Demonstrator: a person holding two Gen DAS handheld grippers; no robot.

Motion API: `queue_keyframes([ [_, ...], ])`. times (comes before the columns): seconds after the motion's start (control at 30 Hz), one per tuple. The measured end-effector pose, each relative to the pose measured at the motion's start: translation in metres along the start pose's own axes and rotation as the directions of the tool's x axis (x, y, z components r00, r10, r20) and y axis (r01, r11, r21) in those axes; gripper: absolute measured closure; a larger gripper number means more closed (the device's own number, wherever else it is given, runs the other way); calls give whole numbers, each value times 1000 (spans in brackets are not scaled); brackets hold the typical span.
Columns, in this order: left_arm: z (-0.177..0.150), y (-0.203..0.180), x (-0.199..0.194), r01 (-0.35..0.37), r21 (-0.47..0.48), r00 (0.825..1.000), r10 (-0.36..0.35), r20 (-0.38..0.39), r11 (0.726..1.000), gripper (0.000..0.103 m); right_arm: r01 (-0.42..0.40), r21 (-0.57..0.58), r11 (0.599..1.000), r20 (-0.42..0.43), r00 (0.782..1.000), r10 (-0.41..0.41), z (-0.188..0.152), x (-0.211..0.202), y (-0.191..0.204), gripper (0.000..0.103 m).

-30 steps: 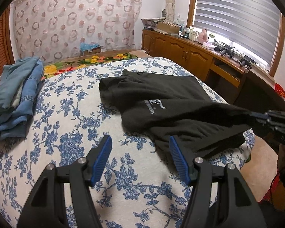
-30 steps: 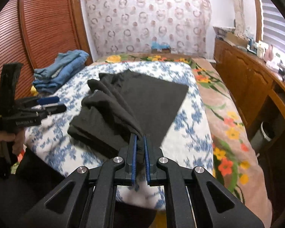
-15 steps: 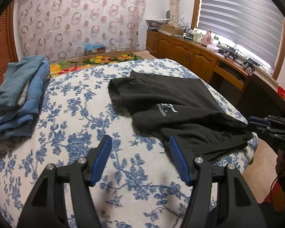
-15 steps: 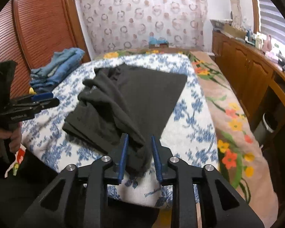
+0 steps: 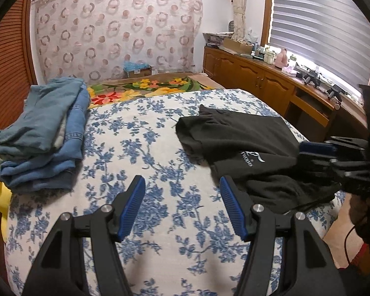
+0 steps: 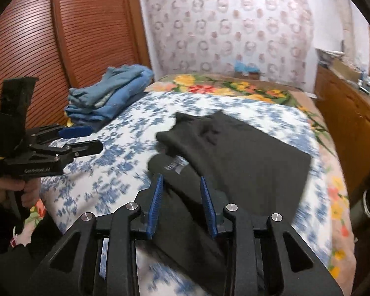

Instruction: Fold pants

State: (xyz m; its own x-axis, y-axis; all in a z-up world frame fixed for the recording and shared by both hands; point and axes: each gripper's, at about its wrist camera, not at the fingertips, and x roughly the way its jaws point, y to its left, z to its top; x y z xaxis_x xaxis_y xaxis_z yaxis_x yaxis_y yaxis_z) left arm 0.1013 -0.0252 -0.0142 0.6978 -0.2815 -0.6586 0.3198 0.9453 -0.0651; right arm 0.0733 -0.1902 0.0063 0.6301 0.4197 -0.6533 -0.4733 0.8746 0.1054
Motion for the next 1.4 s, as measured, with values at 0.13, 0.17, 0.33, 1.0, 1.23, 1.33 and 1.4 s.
queue_keyframes([
  [0.13, 1, 5, -2, -5, -3, 1000, 5, 3, 1000, 41, -21, -33, 999, -20, 1000, 20, 12, 25, 15, 72],
  [0.17, 0, 6, -2, -8, -6, 1000, 8, 5, 1000, 41, -27, -38, 999, -24, 999, 26, 14, 31, 17, 72],
  [0.33, -4, 12, -3, -14, -27, 1000, 14, 6, 1000, 41, -30, -61, 998, -60, 998, 26, 20, 55, 23, 72],
  [1.0, -15, 17, 4, -11, -59, 1000, 10, -12, 998, 41, 13, -168, 986, -161, 986, -41, 7, 98, 35, 70],
  [1.23, -16, 17, 5, -9, -64, 1000, 8, -14, 998, 41, 25, -198, 980, -152, 987, -56, 9, 99, 38, 98],
  [1.33, -17, 16, 7, -8, -61, 1000, 7, -16, 998, 41, 6, -165, 986, -131, 991, -28, 15, 91, 32, 99],
  [1.4, -17, 15, 8, -6, -58, 1000, 5, -20, 998, 41, 6, -141, 990, -99, 995, -21, 24, 79, 26, 100],
])
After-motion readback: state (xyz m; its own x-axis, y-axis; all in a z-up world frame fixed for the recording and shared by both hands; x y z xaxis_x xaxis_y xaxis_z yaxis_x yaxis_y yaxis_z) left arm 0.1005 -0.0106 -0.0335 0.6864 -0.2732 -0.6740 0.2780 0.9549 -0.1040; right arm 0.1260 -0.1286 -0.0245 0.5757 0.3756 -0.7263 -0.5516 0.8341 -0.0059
